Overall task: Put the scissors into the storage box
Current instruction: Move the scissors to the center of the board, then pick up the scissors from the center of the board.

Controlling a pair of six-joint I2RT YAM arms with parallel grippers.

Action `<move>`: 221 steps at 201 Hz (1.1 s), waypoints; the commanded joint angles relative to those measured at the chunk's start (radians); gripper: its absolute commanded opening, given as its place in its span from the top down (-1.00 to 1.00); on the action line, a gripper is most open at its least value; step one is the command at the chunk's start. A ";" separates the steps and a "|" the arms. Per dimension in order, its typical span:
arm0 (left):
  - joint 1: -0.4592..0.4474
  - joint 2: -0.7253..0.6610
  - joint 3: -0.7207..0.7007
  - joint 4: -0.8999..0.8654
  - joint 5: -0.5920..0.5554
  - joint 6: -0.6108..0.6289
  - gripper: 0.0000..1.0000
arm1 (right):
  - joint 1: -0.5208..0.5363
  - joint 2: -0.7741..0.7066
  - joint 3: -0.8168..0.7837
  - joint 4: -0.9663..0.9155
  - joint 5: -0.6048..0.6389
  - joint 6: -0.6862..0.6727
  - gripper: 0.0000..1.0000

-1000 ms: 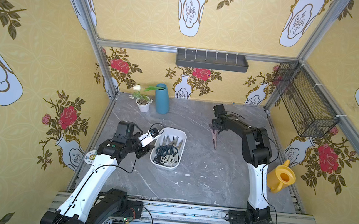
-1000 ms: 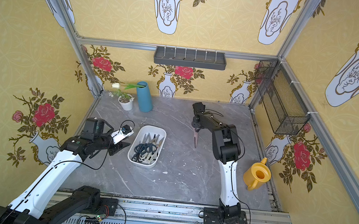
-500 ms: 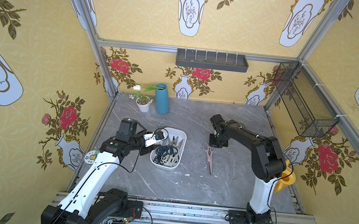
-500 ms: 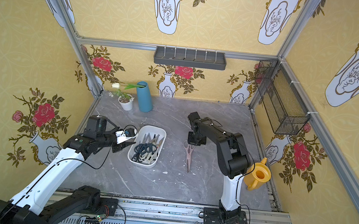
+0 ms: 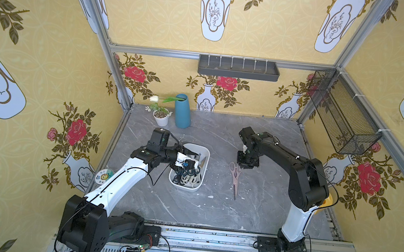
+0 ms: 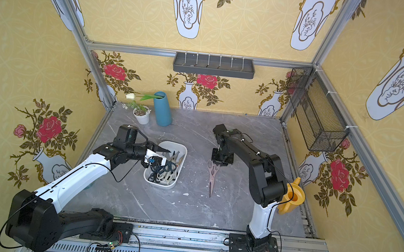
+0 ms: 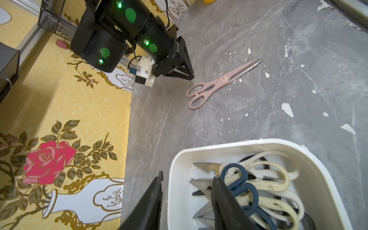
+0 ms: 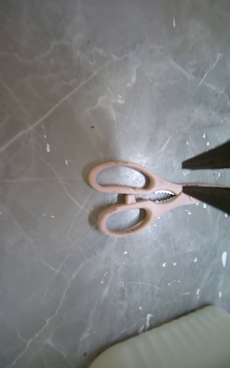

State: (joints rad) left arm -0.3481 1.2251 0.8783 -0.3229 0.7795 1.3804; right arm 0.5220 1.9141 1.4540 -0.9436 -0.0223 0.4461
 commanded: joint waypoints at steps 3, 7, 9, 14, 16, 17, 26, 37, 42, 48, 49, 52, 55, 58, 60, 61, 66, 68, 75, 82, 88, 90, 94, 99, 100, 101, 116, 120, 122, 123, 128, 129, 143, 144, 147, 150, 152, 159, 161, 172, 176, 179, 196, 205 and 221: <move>-0.011 -0.006 -0.003 0.016 0.037 -0.015 0.09 | 0.010 0.060 0.056 -0.046 0.084 0.022 0.40; -0.012 -0.011 -0.009 0.021 0.034 -0.022 0.09 | 0.010 0.071 0.063 -0.040 0.080 0.019 0.40; -0.012 -0.013 -0.013 0.024 0.035 -0.025 0.09 | 0.009 0.075 0.065 -0.036 0.076 0.017 0.40; -0.013 -0.020 -0.021 0.031 0.030 -0.036 0.09 | 0.007 0.087 0.072 -0.029 0.068 0.011 0.40; -0.013 -0.023 -0.025 0.035 0.029 -0.040 0.09 | 0.005 0.090 0.075 -0.025 0.065 0.011 0.40; -0.013 -0.024 -0.028 0.035 0.029 -0.040 0.09 | 0.005 0.091 0.076 -0.024 0.063 0.010 0.40; -0.013 -0.036 -0.044 0.040 0.021 -0.045 0.09 | -0.001 0.108 0.084 -0.016 0.052 0.006 0.39; -0.013 -0.049 -0.061 0.040 0.012 -0.042 0.10 | -0.010 0.125 0.091 -0.009 0.042 0.003 0.39; -0.014 -0.055 -0.068 0.040 0.007 -0.043 0.10 | -0.013 0.131 0.092 -0.009 0.038 -0.001 0.40; -0.013 -0.063 -0.075 0.040 0.002 -0.042 0.10 | -0.017 0.136 0.093 -0.006 0.034 -0.005 0.40; -0.013 -0.064 -0.076 0.039 0.001 -0.042 0.10 | -0.017 0.137 0.093 -0.005 0.034 -0.005 0.40; -0.014 -0.067 -0.078 0.038 0.000 -0.042 0.10 | -0.018 0.139 0.092 -0.004 0.033 -0.007 0.40; -0.013 -0.070 -0.081 0.038 -0.003 -0.042 0.10 | -0.021 0.142 0.092 -0.003 0.030 -0.009 0.40; -0.013 -0.074 -0.085 0.039 -0.004 -0.043 0.10 | -0.023 0.145 0.093 -0.002 0.027 -0.012 0.40; -0.014 -0.075 -0.087 0.039 -0.006 -0.043 0.10 | -0.024 0.148 0.095 -0.001 0.027 -0.012 0.40; -0.013 -0.077 -0.088 0.039 -0.007 -0.043 0.10 | -0.025 0.149 0.094 -0.001 0.028 -0.013 0.40; -0.013 -0.081 -0.093 0.038 -0.008 -0.046 0.10 | -0.027 0.154 0.098 -0.002 0.027 -0.016 0.40; -0.013 -0.082 -0.095 0.039 -0.009 -0.045 0.10 | -0.028 0.157 0.100 -0.001 0.028 -0.017 0.40; -0.014 -0.087 -0.100 0.038 -0.011 -0.047 0.10 | -0.031 0.166 0.107 -0.001 0.024 -0.025 0.40; -0.012 -0.089 -0.106 0.040 -0.010 -0.050 0.10 | -0.033 0.176 0.114 -0.002 0.022 -0.031 0.40; -0.012 -0.091 -0.110 0.040 -0.011 -0.052 0.10 | -0.034 0.183 0.120 -0.002 0.021 -0.037 0.41; -0.013 -0.092 -0.111 0.039 -0.010 -0.052 0.10 | -0.034 0.187 0.121 -0.003 0.019 -0.039 0.41; -0.013 -0.092 -0.112 0.040 -0.011 -0.053 0.10 | -0.034 0.193 0.125 -0.003 0.015 -0.043 0.41; -0.013 -0.092 -0.114 0.040 -0.011 -0.054 0.10 | -0.036 0.201 0.129 -0.005 0.015 -0.049 0.41; -0.013 -0.092 -0.114 0.040 -0.011 -0.054 0.10 | -0.036 0.202 0.130 -0.005 0.015 -0.050 0.41; -0.013 -0.092 -0.114 0.041 -0.012 -0.054 0.10 | -0.036 0.203 0.130 -0.005 0.015 -0.050 0.41; -0.014 -0.092 -0.113 0.040 -0.016 -0.060 0.10 | -0.039 0.223 0.132 -0.008 0.017 -0.063 0.41; -0.014 -0.090 -0.113 0.041 -0.017 -0.063 0.10 | -0.040 0.228 0.132 -0.008 0.016 -0.064 0.42; -0.014 -0.090 -0.113 0.043 -0.017 -0.063 0.10 | -0.040 0.230 0.132 -0.009 0.017 -0.066 0.43; -0.013 -0.090 -0.113 0.042 -0.017 -0.063 0.10 | -0.040 0.231 0.132 -0.009 0.017 -0.067 0.43; -0.013 -0.090 -0.113 0.045 -0.020 -0.067 0.10 | -0.042 0.237 0.131 -0.009 0.015 -0.068 0.45; -0.013 -0.091 -0.113 0.045 -0.019 -0.068 0.10 | -0.042 0.237 0.131 -0.009 0.015 -0.068 0.45; -0.013 -0.091 -0.114 0.050 -0.022 -0.073 0.10 | -0.042 0.251 0.128 -0.014 0.007 -0.072 0.53; -0.013 -0.091 -0.114 0.051 -0.022 -0.074 0.10 | -0.042 0.252 0.129 -0.016 0.006 -0.073 0.54; -0.014 -0.091 -0.113 0.052 -0.021 -0.074 0.10 | -0.041 0.255 0.128 -0.019 0.004 -0.073 0.56; -0.013 -0.092 -0.115 0.053 -0.021 -0.076 0.10 | -0.040 0.258 0.126 -0.021 0.003 -0.073 0.57; -0.013 -0.092 -0.116 0.054 -0.019 -0.077 0.10 | -0.040 0.260 0.126 -0.024 0.002 -0.073 0.59; -0.013 -0.095 -0.118 0.056 -0.017 -0.078 0.10 | -0.037 0.270 0.127 -0.032 -0.005 -0.076 0.65; -0.014 -0.095 -0.118 0.057 -0.016 -0.079 0.10 | -0.036 0.273 0.128 -0.034 -0.006 -0.075 0.67; -0.013 -0.096 -0.123 0.063 -0.009 -0.078 0.10 | -0.033 0.290 0.134 -0.055 -0.005 -0.075 0.83; -0.013 -0.098 -0.125 0.065 -0.009 -0.076 0.10 | -0.033 0.296 0.139 -0.064 -0.003 -0.076 0.89; -0.014 -0.097 -0.126 0.068 -0.008 -0.074 0.10 | -0.032 0.299 0.144 -0.072 -0.003 -0.078 0.93; -0.014 -0.088 -0.131 0.074 -0.006 -0.036 0.10 | -0.028 0.296 0.168 -0.109 0.004 -0.082 1.00; -0.014 -0.080 -0.131 0.086 -0.005 -0.013 0.10 | -0.029 0.283 0.178 -0.123 -0.002 -0.087 1.00; -0.016 -0.054 -0.125 0.107 -0.004 0.027 0.08 | -0.028 0.257 0.188 -0.150 -0.008 -0.109 1.00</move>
State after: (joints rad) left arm -0.3626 1.1435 0.7544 -0.2604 0.7601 1.3407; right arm 0.4915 2.1780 1.6394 -0.9962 -0.0257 0.3660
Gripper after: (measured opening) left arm 0.450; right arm 0.080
